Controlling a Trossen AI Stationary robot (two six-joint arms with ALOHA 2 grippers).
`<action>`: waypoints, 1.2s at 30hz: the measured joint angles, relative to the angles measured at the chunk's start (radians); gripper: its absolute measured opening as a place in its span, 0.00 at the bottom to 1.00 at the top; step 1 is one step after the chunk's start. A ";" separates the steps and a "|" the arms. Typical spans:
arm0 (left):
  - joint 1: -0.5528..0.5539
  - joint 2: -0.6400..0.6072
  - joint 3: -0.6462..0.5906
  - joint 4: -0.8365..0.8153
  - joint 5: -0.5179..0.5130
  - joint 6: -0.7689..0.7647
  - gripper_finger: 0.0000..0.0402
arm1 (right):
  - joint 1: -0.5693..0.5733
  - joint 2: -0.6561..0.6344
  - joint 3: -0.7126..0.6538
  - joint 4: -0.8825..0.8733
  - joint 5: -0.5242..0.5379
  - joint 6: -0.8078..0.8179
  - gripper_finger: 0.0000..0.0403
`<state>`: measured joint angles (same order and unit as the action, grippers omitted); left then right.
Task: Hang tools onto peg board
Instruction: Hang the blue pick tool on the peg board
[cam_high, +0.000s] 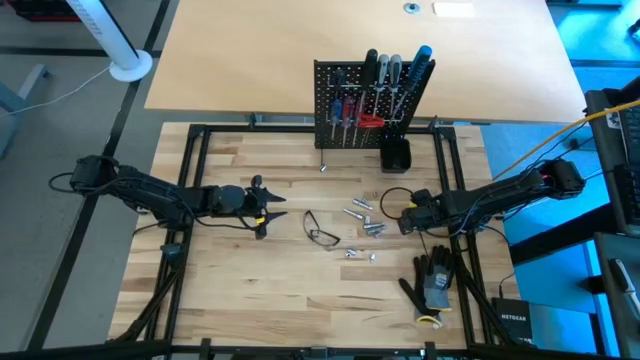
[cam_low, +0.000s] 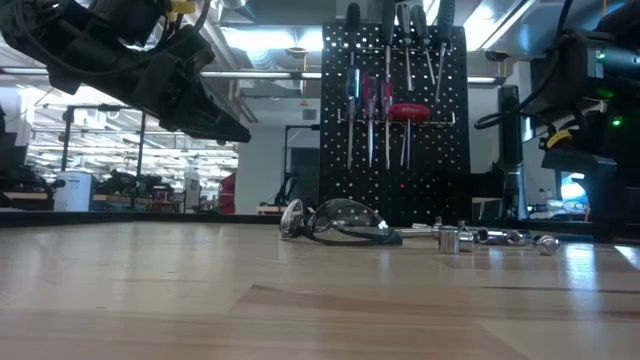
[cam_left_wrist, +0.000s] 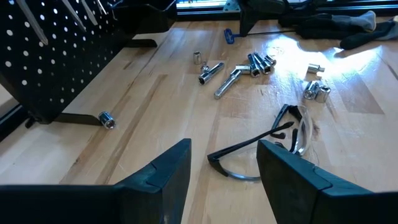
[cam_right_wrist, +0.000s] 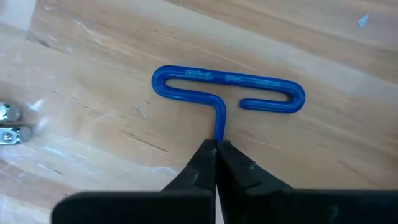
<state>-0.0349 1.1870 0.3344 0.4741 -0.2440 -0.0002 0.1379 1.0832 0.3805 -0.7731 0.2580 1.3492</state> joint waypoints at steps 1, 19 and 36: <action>0.000 0.000 0.000 0.000 0.000 0.000 0.43 | 0.000 0.000 0.002 -0.001 0.000 -0.001 0.00; 0.000 0.000 0.000 -0.012 0.000 -0.013 0.43 | -0.001 0.002 0.206 -0.043 0.177 -0.160 0.00; 0.000 0.000 0.000 -0.018 -0.001 -0.011 0.43 | 0.000 0.001 0.362 -0.059 0.478 -0.287 0.00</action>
<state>-0.0349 1.1870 0.3344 0.4564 -0.2447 -0.0116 0.1379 1.0840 0.7424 -0.8321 0.7357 1.0627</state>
